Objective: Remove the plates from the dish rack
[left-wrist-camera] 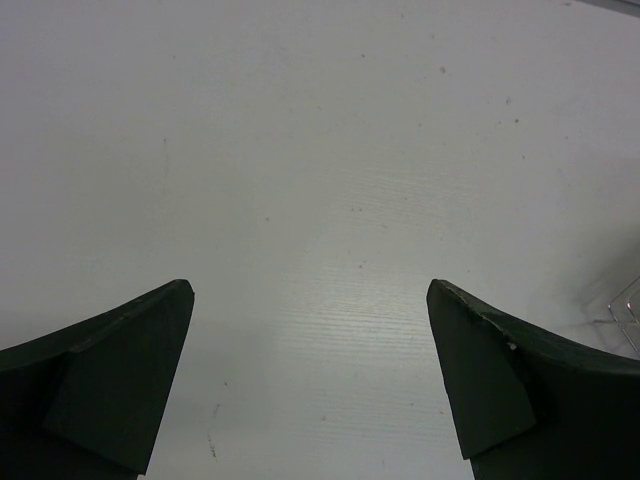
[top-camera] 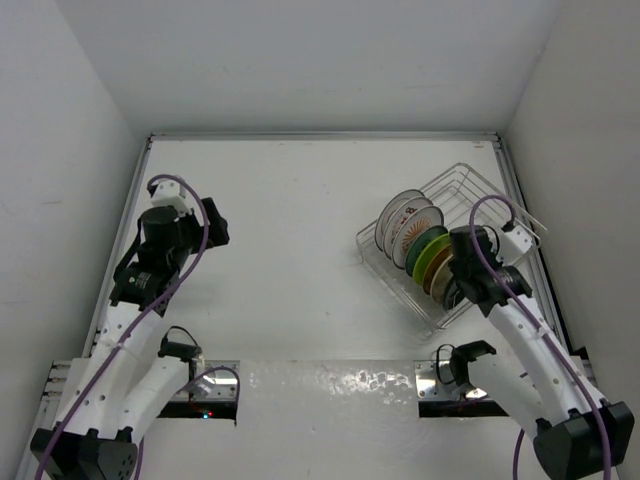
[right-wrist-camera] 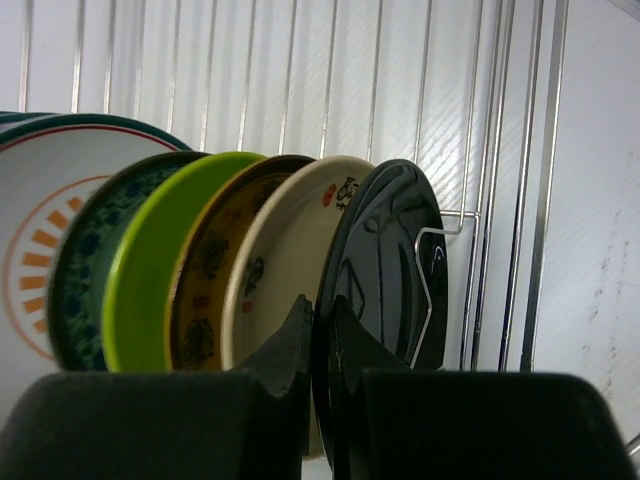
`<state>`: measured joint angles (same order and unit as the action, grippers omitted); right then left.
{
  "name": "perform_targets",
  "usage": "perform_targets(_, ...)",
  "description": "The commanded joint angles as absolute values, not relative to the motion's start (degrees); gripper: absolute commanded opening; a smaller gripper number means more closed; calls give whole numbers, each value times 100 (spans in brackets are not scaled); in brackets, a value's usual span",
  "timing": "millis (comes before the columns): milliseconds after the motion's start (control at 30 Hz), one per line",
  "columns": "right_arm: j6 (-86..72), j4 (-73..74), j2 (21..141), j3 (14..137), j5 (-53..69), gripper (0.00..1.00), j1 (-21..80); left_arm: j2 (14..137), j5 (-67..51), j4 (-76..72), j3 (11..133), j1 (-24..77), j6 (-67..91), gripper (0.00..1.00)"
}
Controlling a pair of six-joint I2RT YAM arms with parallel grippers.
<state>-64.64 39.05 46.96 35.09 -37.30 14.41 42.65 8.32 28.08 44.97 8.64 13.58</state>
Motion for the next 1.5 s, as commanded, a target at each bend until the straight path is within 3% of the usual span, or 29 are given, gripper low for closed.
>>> perform_targets(0,-6443,4060,4676,4269,-3955,0,1477,4254,800,2593,4553,914,1345,100)
perform_targets(267,-4987,4123,4702,5659,-3448,0,1494,3946,-155,2742,4938,914,1924,100)
perform_targets(400,-2599,3287,5044,6283,-1262,0,1494,3955,-834,2593,5343,914,2731,100)
perform_targets(433,-2262,3331,5193,6423,-239,0,1512,3972,-965,2462,5474,914,3160,100)
perform_targets(533,-1049,3760,5799,6933,701,0,1940,4025,-1607,2042,5589,914,4093,100)
perform_targets(667,252,4682,6511,7777,-163,0,3651,4069,-2354,1521,5397,914,5113,100)
perform_targets(800,1244,4948,7249,8655,-552,0,4691,4192,-2663,1248,5063,914,5738,100)
perform_targets(933,1933,4720,8223,9096,-1528,0,5842,4394,-2979,1134,4695,914,5897,100)
perform_targets(1067,2328,3799,8569,9089,-1810,0,6301,4561,-3006,1151,4369,905,5898,100)
perform_targets(1200,2435,2911,8482,8675,-1320,0,6583,4676,-3058,933,4000,914,5932,94)
perform_targets(1300,2400,2392,8473,8456,-1013,0,6706,4737,-3129,678,3842,914,6020,79)
perform_targets(1367,2347,2145,8499,8332,-932,0,6715,4772,-3146,563,3797,914,6047,74)
perform_targets(1467,2382,1847,8534,8148,-975,0,6706,4808,-3190,414,3736,914,6056,55)
